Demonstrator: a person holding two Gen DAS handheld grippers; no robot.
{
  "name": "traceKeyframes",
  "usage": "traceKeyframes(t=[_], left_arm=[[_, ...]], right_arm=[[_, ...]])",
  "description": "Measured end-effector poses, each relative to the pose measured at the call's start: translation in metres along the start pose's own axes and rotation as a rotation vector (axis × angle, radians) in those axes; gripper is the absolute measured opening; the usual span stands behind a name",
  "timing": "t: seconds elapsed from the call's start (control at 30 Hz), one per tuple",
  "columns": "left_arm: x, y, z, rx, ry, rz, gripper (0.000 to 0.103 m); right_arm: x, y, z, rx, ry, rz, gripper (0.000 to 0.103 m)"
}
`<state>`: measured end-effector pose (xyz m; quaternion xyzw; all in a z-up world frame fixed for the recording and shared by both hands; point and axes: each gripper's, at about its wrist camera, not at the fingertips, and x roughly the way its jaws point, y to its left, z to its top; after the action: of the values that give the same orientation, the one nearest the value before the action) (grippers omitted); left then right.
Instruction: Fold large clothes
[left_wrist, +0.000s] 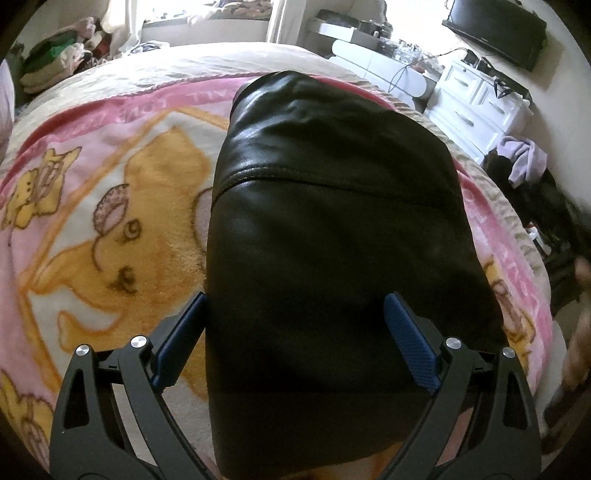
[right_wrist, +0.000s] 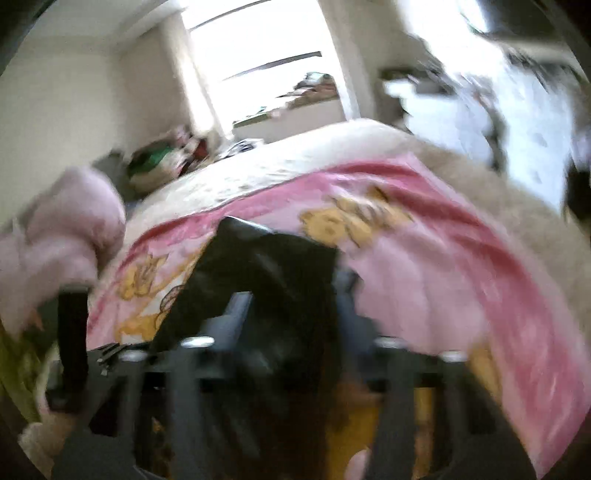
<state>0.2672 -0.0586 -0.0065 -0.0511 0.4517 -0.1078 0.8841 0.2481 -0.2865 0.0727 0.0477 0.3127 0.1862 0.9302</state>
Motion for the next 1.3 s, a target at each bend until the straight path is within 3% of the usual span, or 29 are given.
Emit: traceKeyframes(t=[0.17,0.3,0.4,0.5,0.63,1.0,1.2,1.3], left_arm=[[-0.001,-0.003,-0.002,0.007,0.001,0.000,0.088],[0.000,-0.004,-0.005,0.025,-0.003,-0.002,0.088],[0.002,-0.011,-0.007,0.056,-0.008,0.011,0.088],[0.006,-0.017,-0.007,0.077,-0.015,0.039,0.088],[0.011,-0.019,-0.007,0.085,-0.013,0.062,0.090],[0.004,-0.013,-0.009,0.064,0.012,0.018,0.090],[-0.001,-0.012,-0.011,0.043,0.025,-0.003,0.090],[-0.005,-0.010,-0.013,0.033,0.032,-0.012,0.091]], right_arm=[[0.072,0.009,0.027,-0.077,0.115,-0.105,0.033],[0.132,-0.001,0.021,-0.093,0.296,-0.155,0.031],[0.161,-0.014,0.010,-0.063,0.408,-0.139,0.032],[0.172,-0.021,0.006,-0.021,0.448,-0.110,0.032],[0.181,-0.021,0.004,-0.005,0.452,-0.100,0.032],[0.160,-0.014,0.008,0.015,0.394,-0.117,0.033],[0.141,-0.007,0.010,0.006,0.370,-0.125,0.045],[0.126,-0.001,0.011,0.000,0.355,-0.111,0.057]])
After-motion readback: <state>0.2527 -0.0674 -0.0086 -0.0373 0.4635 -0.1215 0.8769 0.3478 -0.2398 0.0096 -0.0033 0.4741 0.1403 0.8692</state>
